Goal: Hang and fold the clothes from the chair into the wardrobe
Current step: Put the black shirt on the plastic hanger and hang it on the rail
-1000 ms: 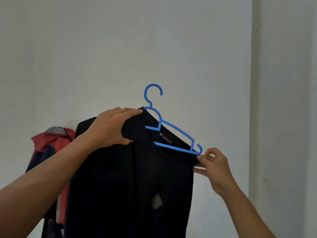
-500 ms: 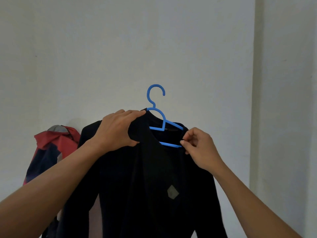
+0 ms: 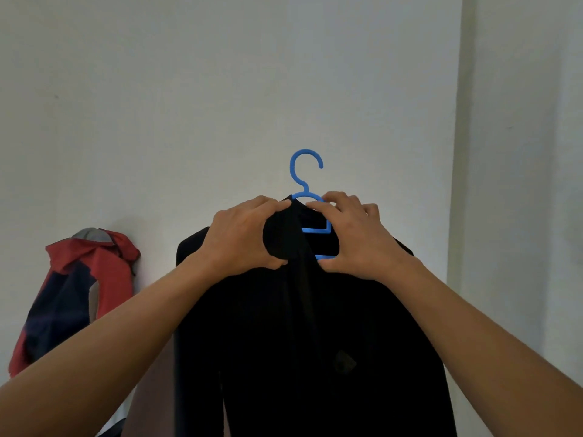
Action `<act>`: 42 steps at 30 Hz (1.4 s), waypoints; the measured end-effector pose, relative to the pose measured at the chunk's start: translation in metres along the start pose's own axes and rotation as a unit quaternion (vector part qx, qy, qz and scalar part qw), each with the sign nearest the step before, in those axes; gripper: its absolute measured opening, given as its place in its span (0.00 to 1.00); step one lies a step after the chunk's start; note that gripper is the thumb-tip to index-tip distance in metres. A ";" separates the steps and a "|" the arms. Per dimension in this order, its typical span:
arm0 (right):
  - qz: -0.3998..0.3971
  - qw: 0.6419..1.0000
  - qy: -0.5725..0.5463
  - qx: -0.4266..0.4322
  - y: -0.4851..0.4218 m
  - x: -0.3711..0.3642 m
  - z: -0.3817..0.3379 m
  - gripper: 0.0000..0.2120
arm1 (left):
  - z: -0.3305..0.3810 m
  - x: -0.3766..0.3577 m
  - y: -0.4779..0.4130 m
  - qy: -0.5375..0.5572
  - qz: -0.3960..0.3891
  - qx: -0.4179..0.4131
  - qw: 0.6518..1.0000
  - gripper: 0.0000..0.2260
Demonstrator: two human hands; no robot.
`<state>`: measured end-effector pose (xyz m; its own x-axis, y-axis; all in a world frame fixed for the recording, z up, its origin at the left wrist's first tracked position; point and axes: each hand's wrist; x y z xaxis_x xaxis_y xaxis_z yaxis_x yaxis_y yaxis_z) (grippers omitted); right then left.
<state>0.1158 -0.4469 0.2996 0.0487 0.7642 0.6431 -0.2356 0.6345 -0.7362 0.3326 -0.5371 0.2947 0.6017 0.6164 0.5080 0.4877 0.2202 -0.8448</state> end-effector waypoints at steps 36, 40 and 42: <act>-0.039 0.990 0.095 -0.093 0.022 0.008 0.022 0.52 | -0.006 -0.033 -0.025 0.306 -0.015 0.134 0.943 0.06; -0.040 0.992 -0.026 -0.117 0.019 0.014 0.026 0.44 | -0.004 -0.045 -0.037 0.282 -0.003 0.112 0.953 0.07; 0.045 0.982 -0.086 -0.161 0.025 0.017 0.038 0.34 | -0.012 -0.052 -0.043 0.273 0.001 0.102 0.957 0.07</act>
<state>0.0743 -0.4227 0.3000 -0.1295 0.8054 0.5784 0.0888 0.5904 -0.8022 0.2881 -0.5871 0.3063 0.8701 0.1426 0.4718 0.3862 0.3973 -0.8324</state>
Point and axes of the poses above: each hand's wrist, its own y-axis away from the middle knuckle, its own x-axis out of the back of the hand, z = x × y
